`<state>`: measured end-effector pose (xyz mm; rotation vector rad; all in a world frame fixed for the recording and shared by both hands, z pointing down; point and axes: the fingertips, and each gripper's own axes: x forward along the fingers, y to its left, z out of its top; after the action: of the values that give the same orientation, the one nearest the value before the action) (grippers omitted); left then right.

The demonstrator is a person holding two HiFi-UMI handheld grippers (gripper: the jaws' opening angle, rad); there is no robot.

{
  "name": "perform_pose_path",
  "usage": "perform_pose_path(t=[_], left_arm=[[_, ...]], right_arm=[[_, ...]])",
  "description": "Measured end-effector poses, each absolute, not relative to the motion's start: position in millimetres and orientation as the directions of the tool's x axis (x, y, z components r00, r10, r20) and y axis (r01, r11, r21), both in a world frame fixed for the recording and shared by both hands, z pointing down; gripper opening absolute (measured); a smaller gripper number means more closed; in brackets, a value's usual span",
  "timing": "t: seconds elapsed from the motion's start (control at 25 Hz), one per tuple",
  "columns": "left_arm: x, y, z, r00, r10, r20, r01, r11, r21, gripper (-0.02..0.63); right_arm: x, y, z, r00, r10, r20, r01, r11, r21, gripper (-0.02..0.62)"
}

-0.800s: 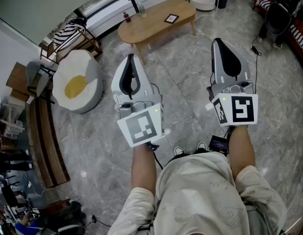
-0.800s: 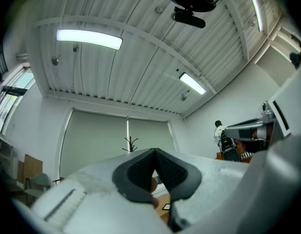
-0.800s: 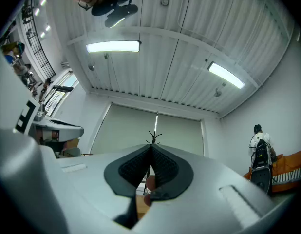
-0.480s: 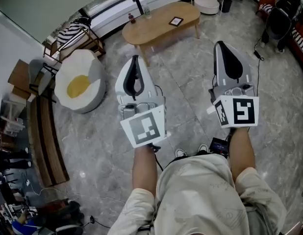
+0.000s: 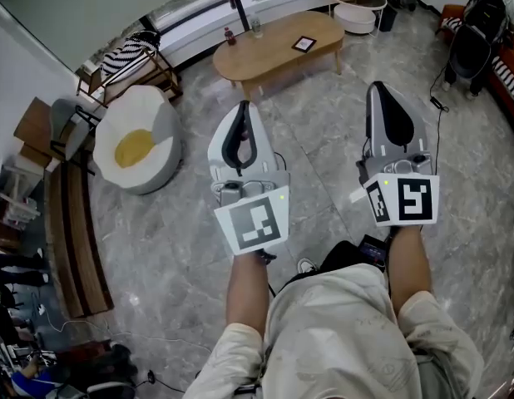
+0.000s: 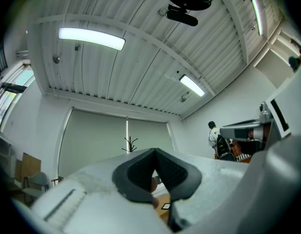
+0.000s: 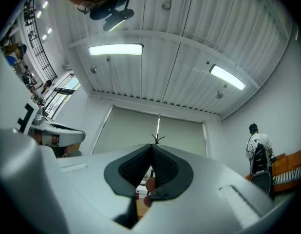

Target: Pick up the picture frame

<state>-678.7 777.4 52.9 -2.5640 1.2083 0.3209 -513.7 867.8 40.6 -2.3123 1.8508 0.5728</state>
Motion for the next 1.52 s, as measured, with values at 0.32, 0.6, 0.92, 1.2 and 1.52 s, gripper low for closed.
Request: perform_pose_path(t=[0.32, 0.6, 0.92, 1.2, 1.52], left_arm=[[-664.4, 760.4, 54.7, 0.632, -0.707, -0.317, -0.77, -0.618, -0.157, 0.005], [-616.2, 732.8, 53.9, 0.652, -0.691, -0.313, -0.755, -0.631, -0.181, 0.005], [-527.9, 684.5, 49.6, 0.669, -0.674, -0.313, -0.74, -0.643, -0.198, 0.005], [-457.7, 639.6, 60.7, 0.668, -0.685, -0.29, -0.741, -0.647, -0.18, 0.005], [-388.3, 606.7, 64.6, 0.664, -0.685, -0.299, -0.744, -0.647, -0.169, 0.005]], right_arm=[[-504.2, 848.2, 44.1, 0.177, -0.913, -0.367, -0.959, -0.243, 0.143, 0.002], [-457.9, 825.2, 46.3, 0.204, -0.904, -0.376, -0.953, -0.271, 0.134, 0.002], [-369.0, 782.3, 46.3, 0.245, -0.891, -0.381, -0.946, -0.306, 0.107, 0.002], [-295.8, 740.9, 57.3, 0.259, -0.892, -0.37, -0.944, -0.316, 0.101, 0.002], [-221.7, 713.1, 68.0, 0.276, -0.891, -0.36, -0.94, -0.328, 0.091, 0.002]])
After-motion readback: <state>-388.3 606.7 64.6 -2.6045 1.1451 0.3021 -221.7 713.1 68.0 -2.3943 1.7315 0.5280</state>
